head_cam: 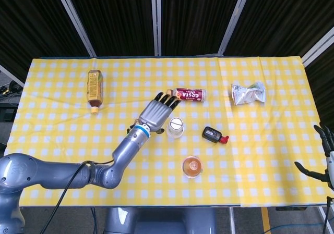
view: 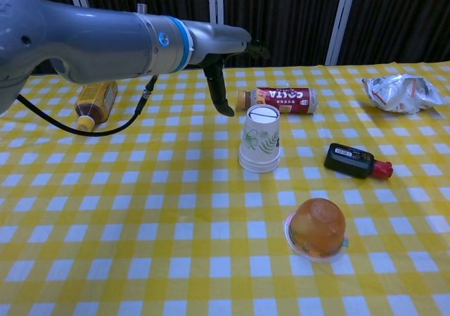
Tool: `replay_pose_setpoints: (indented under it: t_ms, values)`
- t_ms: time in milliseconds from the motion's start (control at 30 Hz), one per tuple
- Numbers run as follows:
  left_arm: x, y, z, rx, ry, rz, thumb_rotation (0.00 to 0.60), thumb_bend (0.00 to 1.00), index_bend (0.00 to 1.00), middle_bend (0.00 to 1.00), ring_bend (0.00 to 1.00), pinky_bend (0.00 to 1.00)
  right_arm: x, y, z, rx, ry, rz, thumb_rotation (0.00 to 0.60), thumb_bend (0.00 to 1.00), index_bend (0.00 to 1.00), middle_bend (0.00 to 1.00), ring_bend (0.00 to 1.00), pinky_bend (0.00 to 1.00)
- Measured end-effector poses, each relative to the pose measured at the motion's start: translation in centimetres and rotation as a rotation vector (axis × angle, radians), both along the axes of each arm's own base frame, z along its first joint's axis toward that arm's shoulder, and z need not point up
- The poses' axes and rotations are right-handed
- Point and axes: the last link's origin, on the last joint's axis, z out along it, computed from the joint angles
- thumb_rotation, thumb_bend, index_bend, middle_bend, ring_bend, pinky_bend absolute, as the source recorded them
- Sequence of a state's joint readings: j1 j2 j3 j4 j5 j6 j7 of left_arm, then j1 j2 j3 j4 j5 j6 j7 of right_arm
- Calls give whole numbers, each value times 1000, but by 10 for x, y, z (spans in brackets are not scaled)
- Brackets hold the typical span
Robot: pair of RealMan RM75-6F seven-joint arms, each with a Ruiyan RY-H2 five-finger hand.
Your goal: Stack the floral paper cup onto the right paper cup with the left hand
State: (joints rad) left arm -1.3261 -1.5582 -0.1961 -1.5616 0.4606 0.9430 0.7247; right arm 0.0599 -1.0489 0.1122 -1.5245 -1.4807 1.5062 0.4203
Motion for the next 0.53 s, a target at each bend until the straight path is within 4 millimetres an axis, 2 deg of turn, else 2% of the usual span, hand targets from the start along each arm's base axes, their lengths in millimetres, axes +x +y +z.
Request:
replay_pose_setpoints:
  t_ms: [133, 267, 367, 533]
  values:
    - [-14, -6, 14, 40, -29, 1, 600, 194, 0, 0, 0, 0, 1, 0, -3, 11, 17, 2, 600, 54, 63, 0, 0, 0]
    - [-47, -22, 35, 98, -59, 4, 600, 192, 0, 0, 0, 0, 2, 0, -9, 26, 52, 2, 600, 55, 59, 0, 0, 0]
    - [-82, -37, 54, 169, -75, 1, 600, 192, 0, 0, 0, 0, 4, 0, -14, 33, 77, 6, 600, 55, 53, 0, 0, 0]
    - [-160, -81, 82, 296, -102, 64, 600, 185, 0, 0, 0, 0, 9, 1, -21, 33, 120, 22, 600, 55, 45, 0, 0, 0]
